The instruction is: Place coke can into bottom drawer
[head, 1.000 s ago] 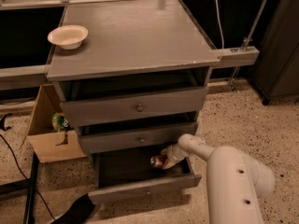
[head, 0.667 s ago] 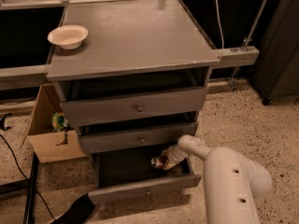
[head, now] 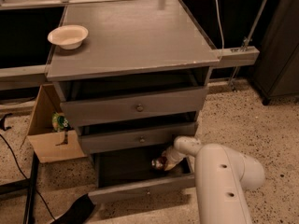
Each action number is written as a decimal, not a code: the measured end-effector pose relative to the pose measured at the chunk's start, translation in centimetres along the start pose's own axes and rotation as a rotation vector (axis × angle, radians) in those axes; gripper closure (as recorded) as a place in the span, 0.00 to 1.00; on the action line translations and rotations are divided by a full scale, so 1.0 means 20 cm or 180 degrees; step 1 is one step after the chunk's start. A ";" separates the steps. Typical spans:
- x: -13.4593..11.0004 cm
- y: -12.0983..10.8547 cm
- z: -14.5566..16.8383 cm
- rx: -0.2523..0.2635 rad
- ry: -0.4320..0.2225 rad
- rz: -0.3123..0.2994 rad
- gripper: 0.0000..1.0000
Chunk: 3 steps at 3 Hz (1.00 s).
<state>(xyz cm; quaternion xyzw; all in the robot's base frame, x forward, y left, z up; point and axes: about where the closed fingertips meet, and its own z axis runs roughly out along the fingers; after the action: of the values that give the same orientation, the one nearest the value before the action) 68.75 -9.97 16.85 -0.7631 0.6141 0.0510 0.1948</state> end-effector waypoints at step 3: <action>0.03 0.05 0.04 -0.0095 0.0172 -0.0031 1.00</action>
Offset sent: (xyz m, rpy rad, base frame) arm -0.0007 -0.0021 -0.0068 -0.1387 -0.0107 0.0241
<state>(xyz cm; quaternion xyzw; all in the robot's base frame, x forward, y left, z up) 68.12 -10.30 15.68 -0.7699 0.6147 0.0386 0.1671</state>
